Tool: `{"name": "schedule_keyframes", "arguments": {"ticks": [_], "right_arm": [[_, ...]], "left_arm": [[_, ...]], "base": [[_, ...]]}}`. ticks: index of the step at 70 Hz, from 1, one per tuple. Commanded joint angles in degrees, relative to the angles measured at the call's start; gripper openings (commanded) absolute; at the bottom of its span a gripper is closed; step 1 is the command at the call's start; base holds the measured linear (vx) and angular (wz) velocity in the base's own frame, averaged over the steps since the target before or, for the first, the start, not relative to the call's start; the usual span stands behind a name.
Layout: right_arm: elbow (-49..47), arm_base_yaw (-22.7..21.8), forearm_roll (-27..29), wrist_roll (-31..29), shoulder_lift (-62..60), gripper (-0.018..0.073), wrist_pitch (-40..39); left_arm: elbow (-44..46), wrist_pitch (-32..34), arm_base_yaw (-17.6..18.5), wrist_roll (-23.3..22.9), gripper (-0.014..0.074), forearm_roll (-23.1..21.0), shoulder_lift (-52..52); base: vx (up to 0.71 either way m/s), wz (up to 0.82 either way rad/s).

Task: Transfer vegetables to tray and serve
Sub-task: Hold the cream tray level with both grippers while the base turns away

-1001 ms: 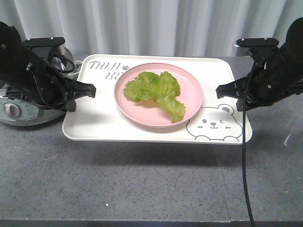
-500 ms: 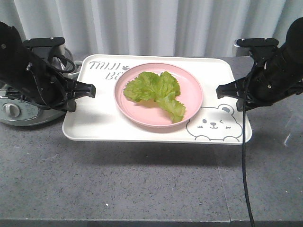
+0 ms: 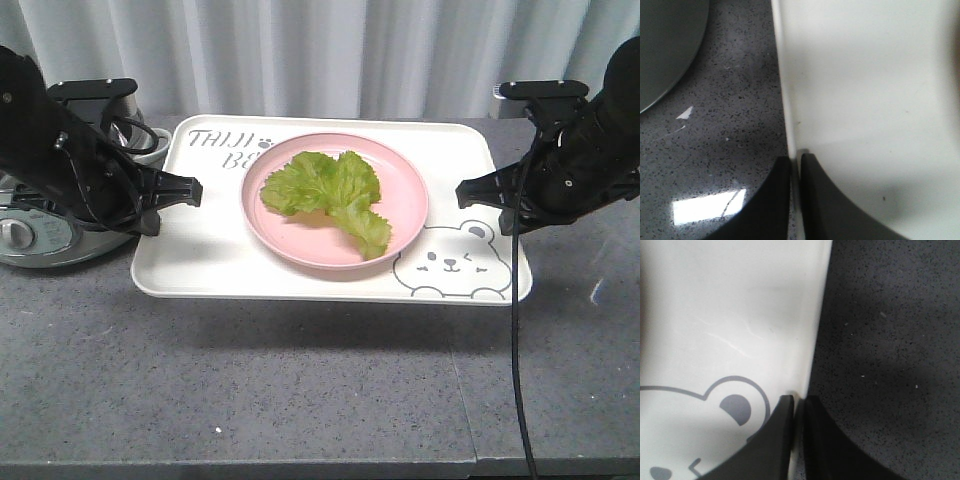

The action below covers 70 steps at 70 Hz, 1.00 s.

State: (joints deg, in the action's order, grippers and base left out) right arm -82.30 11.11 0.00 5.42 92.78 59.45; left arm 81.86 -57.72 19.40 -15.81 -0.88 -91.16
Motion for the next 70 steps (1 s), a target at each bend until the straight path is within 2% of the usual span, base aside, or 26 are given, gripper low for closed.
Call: {"name": "schedule_keyframes", "arguments": {"ticks": [1, 35, 70], "right_arm": [[-1.8, 0.3, 0.6, -1.3, -2.7, -0.0004, -2.8], [-1.8, 0.3, 0.6, -1.3, -2.7, -0.0004, -2.8], [-1.8, 0.3, 0.6, -1.3, -2.7, -0.0004, -2.8]], "left_arm": [[1.7, 3.6, 0.8, 1.0, -0.0008, -1.3, 2.6], [1.7, 3.6, 0.8, 1.0, -0.0008, -1.3, 2.6], [1.7, 3.6, 0.8, 1.0, -0.0008, -1.3, 2.6]], "base": [[-0.02, -0.08], [-0.01, -0.17], [0.00, -0.38]]}}
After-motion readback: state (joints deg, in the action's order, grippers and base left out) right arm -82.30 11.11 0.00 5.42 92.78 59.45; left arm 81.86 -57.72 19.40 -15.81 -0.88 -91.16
